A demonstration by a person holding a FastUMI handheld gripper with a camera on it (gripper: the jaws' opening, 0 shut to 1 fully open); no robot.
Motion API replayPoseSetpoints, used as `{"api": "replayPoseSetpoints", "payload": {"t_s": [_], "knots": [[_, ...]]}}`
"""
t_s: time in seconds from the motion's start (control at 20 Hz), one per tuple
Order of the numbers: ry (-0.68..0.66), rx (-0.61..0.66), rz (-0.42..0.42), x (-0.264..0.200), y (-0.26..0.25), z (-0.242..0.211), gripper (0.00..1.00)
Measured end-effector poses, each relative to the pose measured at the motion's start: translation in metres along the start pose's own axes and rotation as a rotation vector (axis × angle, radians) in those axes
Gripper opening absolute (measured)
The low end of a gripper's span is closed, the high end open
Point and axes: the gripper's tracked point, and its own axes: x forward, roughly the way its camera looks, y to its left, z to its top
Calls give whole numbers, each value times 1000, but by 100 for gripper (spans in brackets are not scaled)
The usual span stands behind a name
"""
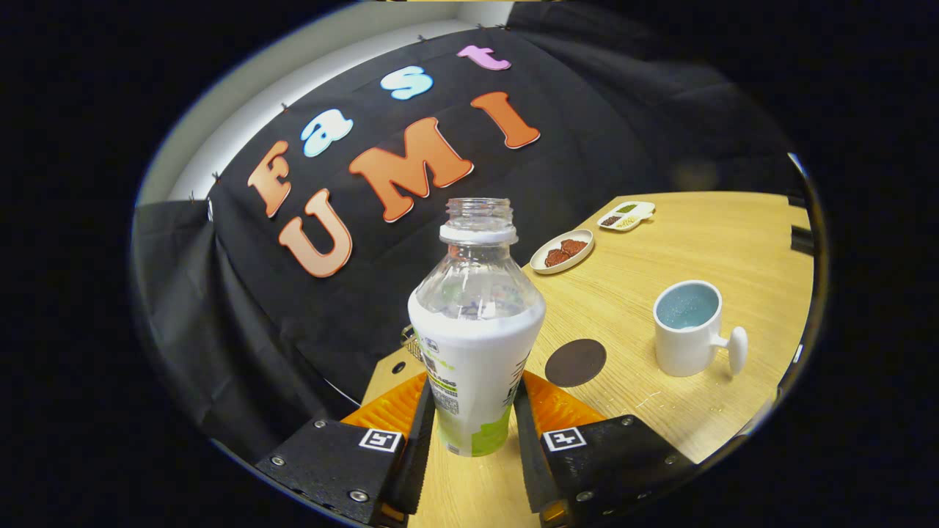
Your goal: Take the bottle from table, then pour the juice into the cup, finally place the bottle on the coaster
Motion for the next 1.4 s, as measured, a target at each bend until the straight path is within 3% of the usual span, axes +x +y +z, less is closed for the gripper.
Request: {"api": "replayPoseSetpoints", "payload": {"t_s": [0.55,0.85,1.4], "knots": [[-56,511,72,13,-18,30,56],[-41,645,120,26,-10,30,55],[-30,810,118,38,-16,31,55]]}}
